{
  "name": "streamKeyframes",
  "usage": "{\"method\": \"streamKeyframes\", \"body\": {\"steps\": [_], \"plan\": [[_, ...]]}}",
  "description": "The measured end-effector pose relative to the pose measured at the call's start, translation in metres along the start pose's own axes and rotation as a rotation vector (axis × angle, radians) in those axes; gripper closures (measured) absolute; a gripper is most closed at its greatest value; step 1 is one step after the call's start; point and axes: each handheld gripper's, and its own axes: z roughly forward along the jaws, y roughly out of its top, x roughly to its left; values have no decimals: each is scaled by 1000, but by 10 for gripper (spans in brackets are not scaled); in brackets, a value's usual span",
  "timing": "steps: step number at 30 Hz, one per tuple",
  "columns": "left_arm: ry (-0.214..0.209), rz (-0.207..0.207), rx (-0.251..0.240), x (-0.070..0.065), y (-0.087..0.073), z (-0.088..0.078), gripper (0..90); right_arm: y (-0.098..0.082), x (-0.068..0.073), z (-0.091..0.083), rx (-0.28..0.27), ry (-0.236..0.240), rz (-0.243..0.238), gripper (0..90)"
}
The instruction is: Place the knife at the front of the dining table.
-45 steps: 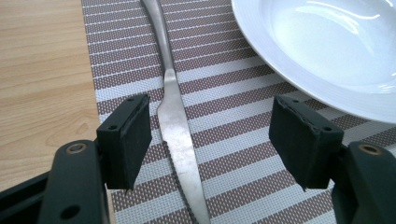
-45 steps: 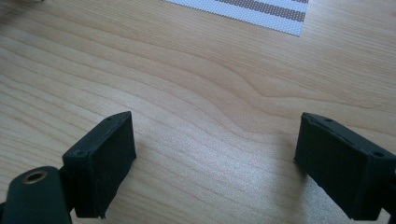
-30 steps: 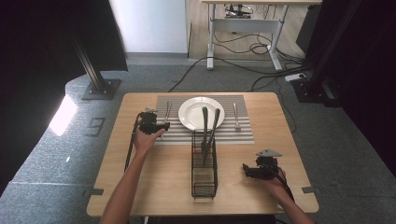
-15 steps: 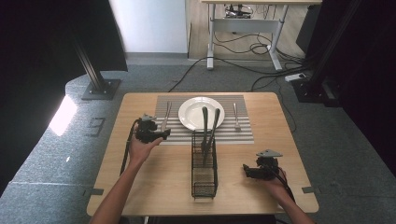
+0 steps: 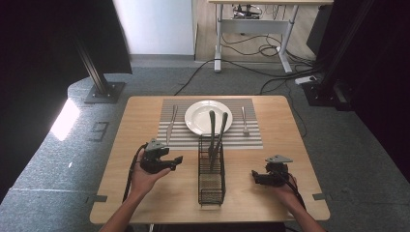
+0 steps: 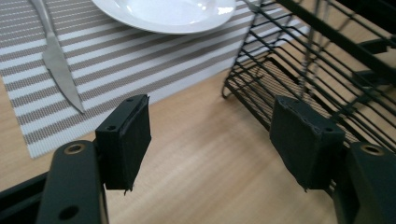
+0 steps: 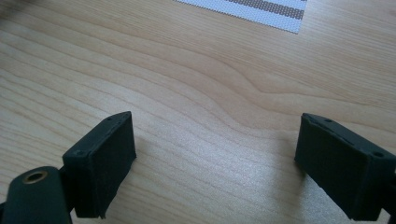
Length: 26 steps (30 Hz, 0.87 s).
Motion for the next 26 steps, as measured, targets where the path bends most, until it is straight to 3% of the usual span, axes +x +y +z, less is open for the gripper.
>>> {"method": "streamKeyframes", "body": {"steps": [5,14,26], "plan": [[-16,3,-13,-7,-13,-14,293,0,-1,0,0,6,0,123],[-18,-18,-2,-5,-35,-24,292,-1,0,0,-3,1,3,126],[-10,-10,0,-4,-37,-22,291,-1,-1,0,-7,2,3,123]]}}
